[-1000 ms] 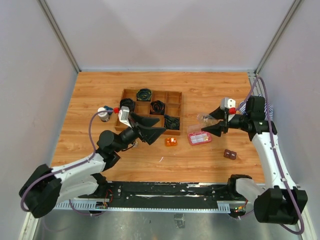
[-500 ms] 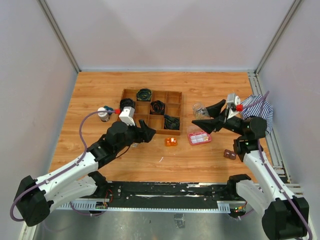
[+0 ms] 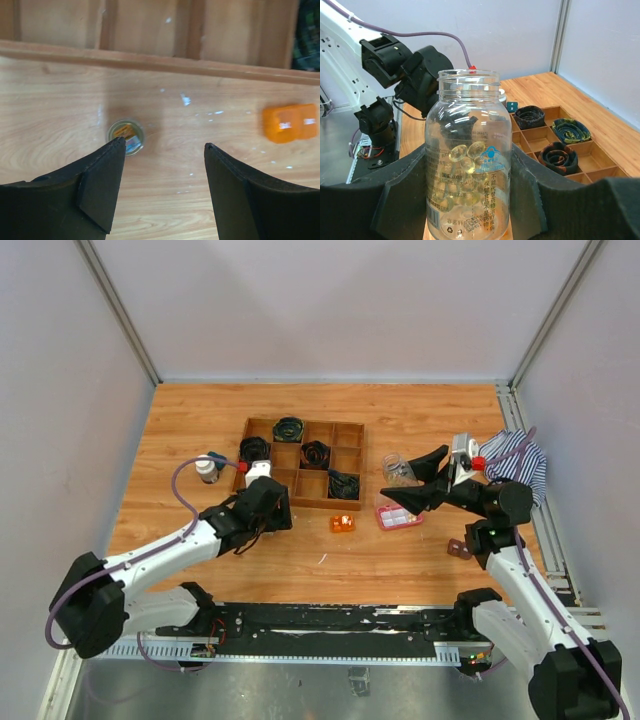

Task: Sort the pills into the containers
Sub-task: Pick up the lid of the pill bottle at the center of the board.

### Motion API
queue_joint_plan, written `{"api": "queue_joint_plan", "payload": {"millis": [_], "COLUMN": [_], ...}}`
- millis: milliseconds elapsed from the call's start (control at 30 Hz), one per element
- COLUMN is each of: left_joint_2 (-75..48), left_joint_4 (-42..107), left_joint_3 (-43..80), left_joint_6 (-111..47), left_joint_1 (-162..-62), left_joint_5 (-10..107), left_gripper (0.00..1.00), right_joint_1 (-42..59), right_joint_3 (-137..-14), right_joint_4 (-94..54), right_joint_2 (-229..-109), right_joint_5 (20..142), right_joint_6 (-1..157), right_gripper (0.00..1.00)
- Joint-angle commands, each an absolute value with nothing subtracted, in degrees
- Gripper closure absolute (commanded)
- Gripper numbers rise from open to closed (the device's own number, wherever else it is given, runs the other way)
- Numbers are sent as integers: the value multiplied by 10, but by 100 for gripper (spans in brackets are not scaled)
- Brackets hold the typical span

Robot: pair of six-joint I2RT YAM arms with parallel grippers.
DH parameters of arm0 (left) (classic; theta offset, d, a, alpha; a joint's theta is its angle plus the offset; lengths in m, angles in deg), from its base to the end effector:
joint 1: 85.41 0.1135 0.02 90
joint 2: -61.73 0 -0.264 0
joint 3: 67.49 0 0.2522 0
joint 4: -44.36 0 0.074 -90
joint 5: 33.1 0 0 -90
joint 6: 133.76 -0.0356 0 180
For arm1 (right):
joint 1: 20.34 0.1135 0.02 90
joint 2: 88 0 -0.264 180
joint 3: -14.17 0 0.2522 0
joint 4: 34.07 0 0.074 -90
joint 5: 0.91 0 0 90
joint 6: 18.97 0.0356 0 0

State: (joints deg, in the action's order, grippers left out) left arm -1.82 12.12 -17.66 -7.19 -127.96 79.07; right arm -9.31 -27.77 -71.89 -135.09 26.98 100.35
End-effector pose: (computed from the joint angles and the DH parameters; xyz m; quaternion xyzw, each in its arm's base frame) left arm 0.1725 -0.1401 0.2132 -0.0245 0.9123 -0.0969 0.3972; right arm 0.1586 0.0630 0.3332 -0.3816 0.4777 0.4915 0.6202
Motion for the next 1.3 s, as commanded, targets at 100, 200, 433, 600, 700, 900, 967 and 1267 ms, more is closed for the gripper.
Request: {"api": "queue_joint_plan", "payload": {"millis": [100, 200, 433, 600, 700, 900, 967, 1267], "left_joint_2": [-68, -95, -127, -152, -173, -200, -200, -191], "left_joint_4": [97, 88, 96, 107, 102, 95, 99, 98], "left_joint_3": [-176, -169, -180, -176, -171, -158, -157, -167], "left_joint_6": [-55, -52, -54, -60, -61, -65, -64, -63], "left_joint_1": [-1249, -1242, -1242, -1242, -1242, -1242, -1242, -1242], "left_joint_5": [813, 818, 812, 809, 819, 828, 824, 810], "left_gripper": [28, 28, 31, 37, 37, 40, 44, 55], "right_joint_1": [-82, -78, -76, -76, -75, -76, -76, -75], "right_joint_3": [-282, -281, -282, -281, -281, -280, -280, -280], "right_joint_4": [-716, -716, -710, -709, -709, -709, -709, -708], "right_joint_2": [-1345, -1354, -1363, -1372, -1371, -1374, -1373, -1371], "right_joint_5": [274, 272, 272, 273, 272, 272, 272, 273], "right_joint_6": [987, 986, 981, 980, 980, 979, 979, 978], "right_gripper": [99, 99, 99, 99, 99, 99, 99, 99]}}
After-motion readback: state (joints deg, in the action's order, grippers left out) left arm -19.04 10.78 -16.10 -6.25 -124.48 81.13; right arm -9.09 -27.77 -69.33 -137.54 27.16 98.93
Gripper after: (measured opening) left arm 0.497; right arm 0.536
